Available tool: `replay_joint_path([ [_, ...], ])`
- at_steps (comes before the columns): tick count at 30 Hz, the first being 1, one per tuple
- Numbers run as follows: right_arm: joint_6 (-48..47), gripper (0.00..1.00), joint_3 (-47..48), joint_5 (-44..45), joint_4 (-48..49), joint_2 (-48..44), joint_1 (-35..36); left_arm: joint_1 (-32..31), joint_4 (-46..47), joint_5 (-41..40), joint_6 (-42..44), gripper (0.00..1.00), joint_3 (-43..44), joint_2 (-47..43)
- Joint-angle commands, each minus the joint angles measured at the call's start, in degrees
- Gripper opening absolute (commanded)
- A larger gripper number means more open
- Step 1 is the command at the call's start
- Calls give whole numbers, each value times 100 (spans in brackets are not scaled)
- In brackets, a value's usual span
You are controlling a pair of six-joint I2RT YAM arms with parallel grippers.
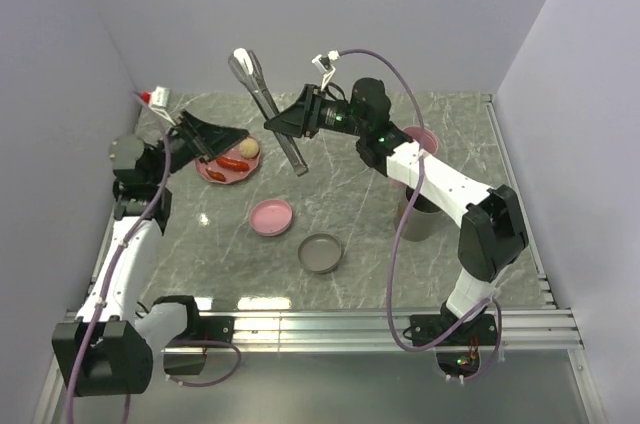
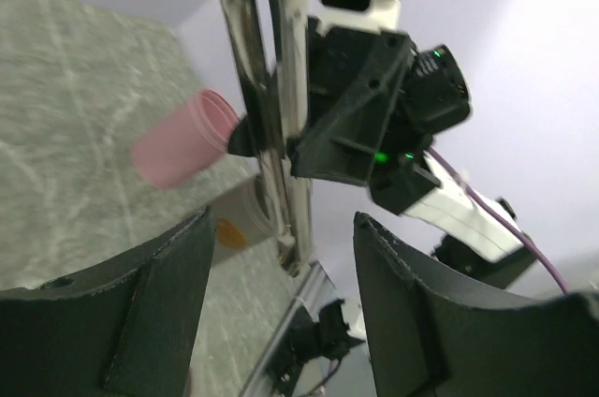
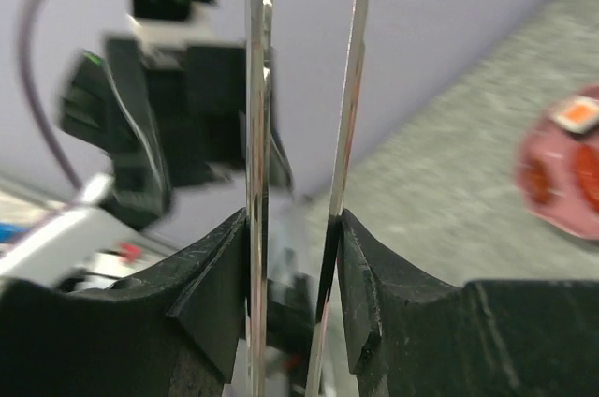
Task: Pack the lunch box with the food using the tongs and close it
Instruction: Pass the clamp from the right arm to the left
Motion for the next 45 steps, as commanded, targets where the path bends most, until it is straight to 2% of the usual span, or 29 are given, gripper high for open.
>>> replay_joint_path([
  [1, -2068, 47, 691, 250, -2139, -263, 0, 656, -340, 395, 221, 66, 350, -12],
  [4, -2824, 47, 1332, 470, -3333, 52, 0, 1271, -972, 833, 563, 67, 683, 233],
  [5, -2991, 47, 1534, 523, -3963, 314, 9, 1395, -1662, 939, 764, 67, 824, 338],
  [7, -3422, 47, 2272, 654, -4625, 649, 53, 1659, -2525, 1072, 1642, 67, 1332, 725],
  [8, -3632, 47, 2744, 673, -5177, 956, 62, 1790, -3478, 1055, 2002, 67, 1535, 857],
  [9, -3713, 48, 2923, 681, -5382, 1089, 114, 1852, -3905, 1107, 2728, 67, 1729, 1093],
  [12, -3950, 50, 2978, 708, -5569, 1205, 167, 1967, -4672, 905, 3951, 67, 2275, 1236],
  [15, -4047, 50, 2872, 681, -5613, 1161, 211, 2002, -4640, 870, 4710, 67, 2355, 1009],
  [17, -4091, 50, 2741, 830, -5596, 1047, 246, 1994, -4132, 747, 4442, 68, 2014, 780],
  [18, -4092, 50, 2670, 866, -5552, 986, 264, 1994, -3834, 747, 4031, 69, 1803, 474],
  [19, -4083, 50, 2591, 884, -5473, 855, 281, 1968, -3100, 729, 3792, 70, 1296, 297],
  [22, -3934, 49, 2336, 954, -5095, 669, 413, 1600, -2268, 309, 3035, 76, 512, -310],
  [26, -3863, 46, 2327, 1226, -4936, 572, 702, 704, -2328, -553, 2422, 76, 228, -565],
  [29, -3880, 46, 2336, 1446, -4848, 528, 852, 361, -2143, -974, 1762, 80, 35, -714],
  [30, -3863, 45, 2327, 1507, -4813, 502, 888, 263, -2361, -1620, 1672, 83, 148, -706],
  [33, -3889, 46, 2160, 1780, -4629, 353, 967, 95, -3398, -2389, 1549, 86, 603, -444],
  [35, -3898, 45, 2046, 1885, -4523, 247, 976, 95, -3619, -2479, 1339, 87, 720, -303],
  [39, -3933, 45, 1984, 1886, -4514, 185, 1098, -124, -3190, -2549, 1021, 85, 571, -399],
  [45, -3977, 45, 1967, 1938, -4532, 211, 1204, -300, -3075, -2707, 767, 85, 597, -276],
])
